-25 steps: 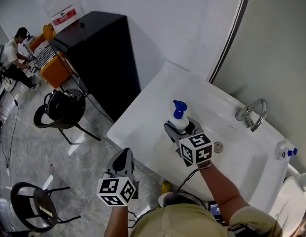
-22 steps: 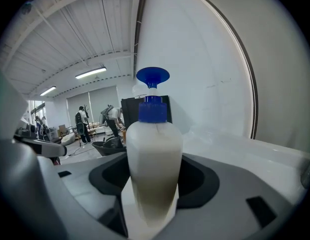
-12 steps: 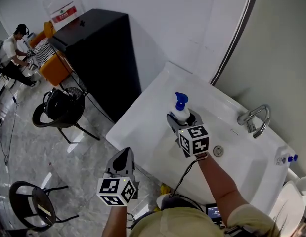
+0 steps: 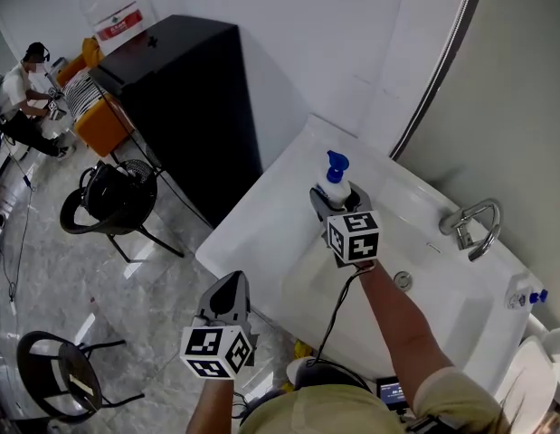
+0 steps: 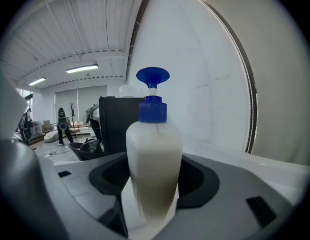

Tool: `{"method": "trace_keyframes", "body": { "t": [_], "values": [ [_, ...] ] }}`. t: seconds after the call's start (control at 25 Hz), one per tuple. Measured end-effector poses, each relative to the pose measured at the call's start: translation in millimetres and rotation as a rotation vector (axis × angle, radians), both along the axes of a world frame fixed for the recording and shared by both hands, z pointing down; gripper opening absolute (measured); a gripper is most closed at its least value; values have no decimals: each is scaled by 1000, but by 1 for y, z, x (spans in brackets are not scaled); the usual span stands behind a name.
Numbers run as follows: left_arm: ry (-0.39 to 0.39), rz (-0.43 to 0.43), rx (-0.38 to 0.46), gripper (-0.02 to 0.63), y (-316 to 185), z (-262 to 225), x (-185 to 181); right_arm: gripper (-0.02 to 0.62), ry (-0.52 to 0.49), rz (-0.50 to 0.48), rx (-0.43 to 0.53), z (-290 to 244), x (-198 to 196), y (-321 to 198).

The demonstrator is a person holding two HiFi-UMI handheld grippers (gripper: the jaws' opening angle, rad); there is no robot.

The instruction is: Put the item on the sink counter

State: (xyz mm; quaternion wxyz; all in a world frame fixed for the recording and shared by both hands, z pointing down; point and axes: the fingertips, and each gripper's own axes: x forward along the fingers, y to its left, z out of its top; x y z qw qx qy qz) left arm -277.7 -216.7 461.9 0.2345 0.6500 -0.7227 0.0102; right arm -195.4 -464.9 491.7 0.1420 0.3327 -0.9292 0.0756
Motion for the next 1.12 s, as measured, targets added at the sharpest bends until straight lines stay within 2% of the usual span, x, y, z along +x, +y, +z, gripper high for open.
{"method": "trace_keyframes", "body": {
  "t": [0.4,0.72,1.12],
  "values": [
    [-1,-9,-14,35,1,4,-2,278,6,19,49,9,-13,-24],
    [0,-11,-16,35,-2,4,0,278,-8,-26,99,10,-17,-23],
    [-7,4,-11,37,-7,2,9,278,9,-47,96,15,-18,-23]
  ]
}}
